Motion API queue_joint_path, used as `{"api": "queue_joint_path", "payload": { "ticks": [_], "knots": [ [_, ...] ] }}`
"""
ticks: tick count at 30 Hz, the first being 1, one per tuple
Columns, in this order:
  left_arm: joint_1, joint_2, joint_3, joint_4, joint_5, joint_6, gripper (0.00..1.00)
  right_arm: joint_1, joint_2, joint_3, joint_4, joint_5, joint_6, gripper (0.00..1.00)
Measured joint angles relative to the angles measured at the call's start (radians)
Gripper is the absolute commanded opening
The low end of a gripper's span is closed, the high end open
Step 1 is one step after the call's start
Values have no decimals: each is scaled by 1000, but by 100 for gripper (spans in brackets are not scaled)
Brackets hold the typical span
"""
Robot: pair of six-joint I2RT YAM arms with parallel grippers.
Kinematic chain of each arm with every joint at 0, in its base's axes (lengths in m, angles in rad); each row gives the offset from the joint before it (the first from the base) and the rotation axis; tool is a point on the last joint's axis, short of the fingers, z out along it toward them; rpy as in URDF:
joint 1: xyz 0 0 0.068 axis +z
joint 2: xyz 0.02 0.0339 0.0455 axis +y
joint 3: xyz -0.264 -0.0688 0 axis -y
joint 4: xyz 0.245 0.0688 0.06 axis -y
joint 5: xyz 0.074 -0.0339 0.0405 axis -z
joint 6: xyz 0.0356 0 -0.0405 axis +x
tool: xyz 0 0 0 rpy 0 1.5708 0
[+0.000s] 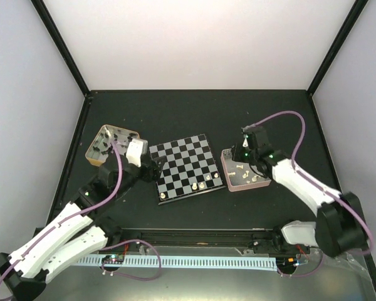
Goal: Set up the chess pieces on the board
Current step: Pick up the chess piece from the storage box, then place the chess piece on the chessboard.
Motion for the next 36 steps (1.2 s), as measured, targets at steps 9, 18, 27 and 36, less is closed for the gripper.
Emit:
{"api": "queue_joint_path", "payload": {
  "ticks": [9,18,27,36],
  "knots": [
    [18,167,224,-24,268,-45,82,119,-304,-70,324,-418,-146,7],
    [21,292,396,-47,591,-151,70,222,-327,-54,376,-718,-300,8],
    [25,361,396,-60,760,-275,46,311,-322,14,304,-705,-442,8],
    [26,362,360,-60,759,-333,36,353,-287,22,273,-640,-491,8]
  ]
}}
